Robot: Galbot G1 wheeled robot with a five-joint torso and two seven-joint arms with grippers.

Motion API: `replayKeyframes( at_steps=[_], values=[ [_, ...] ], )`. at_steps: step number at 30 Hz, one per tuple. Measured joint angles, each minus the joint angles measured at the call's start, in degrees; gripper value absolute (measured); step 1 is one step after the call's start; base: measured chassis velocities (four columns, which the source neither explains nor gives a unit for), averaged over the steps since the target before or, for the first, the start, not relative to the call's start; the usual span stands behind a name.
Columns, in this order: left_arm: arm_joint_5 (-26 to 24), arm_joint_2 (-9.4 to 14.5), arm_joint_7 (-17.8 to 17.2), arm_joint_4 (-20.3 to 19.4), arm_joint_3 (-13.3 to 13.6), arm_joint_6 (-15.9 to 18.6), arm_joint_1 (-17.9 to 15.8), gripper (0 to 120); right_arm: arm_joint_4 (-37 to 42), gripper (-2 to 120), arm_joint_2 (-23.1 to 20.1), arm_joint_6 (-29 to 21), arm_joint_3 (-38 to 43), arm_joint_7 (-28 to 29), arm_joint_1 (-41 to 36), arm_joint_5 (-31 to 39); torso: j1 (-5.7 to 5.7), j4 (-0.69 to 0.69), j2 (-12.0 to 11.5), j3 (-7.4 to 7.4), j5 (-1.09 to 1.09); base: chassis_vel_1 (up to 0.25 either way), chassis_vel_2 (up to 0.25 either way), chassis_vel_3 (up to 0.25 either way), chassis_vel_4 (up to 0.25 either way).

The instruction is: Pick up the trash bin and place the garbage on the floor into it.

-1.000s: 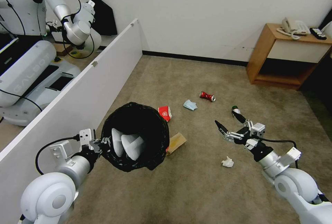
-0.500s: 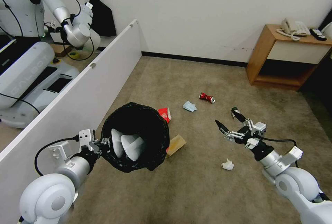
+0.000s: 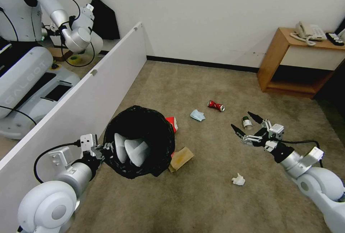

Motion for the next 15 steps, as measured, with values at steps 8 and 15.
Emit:
replayKeyframes(
  at_steps=[8,15],
  values=[
    [0.02,0.08,0.00,0.58,0.80,0.00,-0.75,0,-9.83,100,-5.51,-0.09,-4.85,-1.85,6.11,-2.32,0.00,0.01,0.00,0.01,0.02,0.000,0.000,0.000,0.000],
    [0.93,-0.65,0.22,2.14,2.88,0.00,-1.85,0,-16.83,100,-12.52,-2.42,-8.75,-6.66,9.46,-3.34,0.00,0.03,0.00,0.00,0.01,0.000,0.000,0.000,0.000]
  ],
)
